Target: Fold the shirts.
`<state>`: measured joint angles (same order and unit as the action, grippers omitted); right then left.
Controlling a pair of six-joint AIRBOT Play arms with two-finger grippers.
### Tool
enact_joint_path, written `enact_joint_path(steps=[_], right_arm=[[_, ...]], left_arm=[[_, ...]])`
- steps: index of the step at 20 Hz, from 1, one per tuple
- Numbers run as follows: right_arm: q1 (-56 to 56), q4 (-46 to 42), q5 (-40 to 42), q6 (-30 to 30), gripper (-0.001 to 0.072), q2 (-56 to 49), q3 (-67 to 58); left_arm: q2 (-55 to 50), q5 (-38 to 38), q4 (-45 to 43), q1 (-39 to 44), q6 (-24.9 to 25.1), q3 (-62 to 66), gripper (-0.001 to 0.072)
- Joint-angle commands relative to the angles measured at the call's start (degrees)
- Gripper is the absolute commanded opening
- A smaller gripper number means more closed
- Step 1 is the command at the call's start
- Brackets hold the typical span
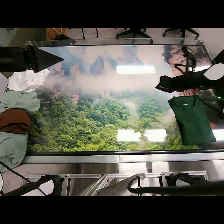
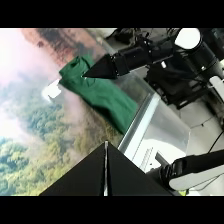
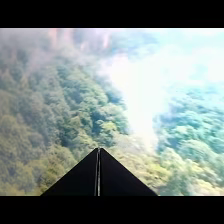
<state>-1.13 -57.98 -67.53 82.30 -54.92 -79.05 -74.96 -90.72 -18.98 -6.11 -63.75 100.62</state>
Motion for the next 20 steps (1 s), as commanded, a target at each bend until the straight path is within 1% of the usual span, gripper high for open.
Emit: enact_joint_path(steps=[1, 5, 10, 12, 15, 17, 20], right_arm=[[-4.59, 0.2, 1.57, 0.02, 0.002, -1.16, 0.02], [-4.57, 0.17, 1.51, 0.02, 0.002, -1.18, 0.02], [-4.57, 0.17, 1.53, 0.02, 0.002, -1.18, 0.02], [-4.57, 0.17, 1.53, 0.02, 0.002, -1.18, 0.02], [-4.57, 0.17, 1.53, 0.02, 0.002, -1.18, 0.02], [-4.57, 0.17, 1.53, 0.02, 0.002, -1.18, 0.02], [-4.57, 0.17, 1.51, 0.02, 0.002, -1.18, 0.02]], left_arm=[[0.04, -0.55, -5.22, 3.52, -1.62, 0.0, 0.001], [0.0, -0.66, -5.51, 4.63, -3.41, 0.0, 0.0012], [0.0, -0.61, -6.58, 4.46, -3.54, 0.0, 0.0012], [0.0, -0.57, -12.15, 4.48, -5.25, 0.0, 0.0012], [0.02, -0.96, -23.15, 4.46, -8.74, 0.0, 0.0012], [0.02, -2.21, -30.14, 4.48, -11.52, 0.0, 0.0011], [0.02, -4.24, -39.91, 5.14, -13.84, 0.0, 0.0012]])
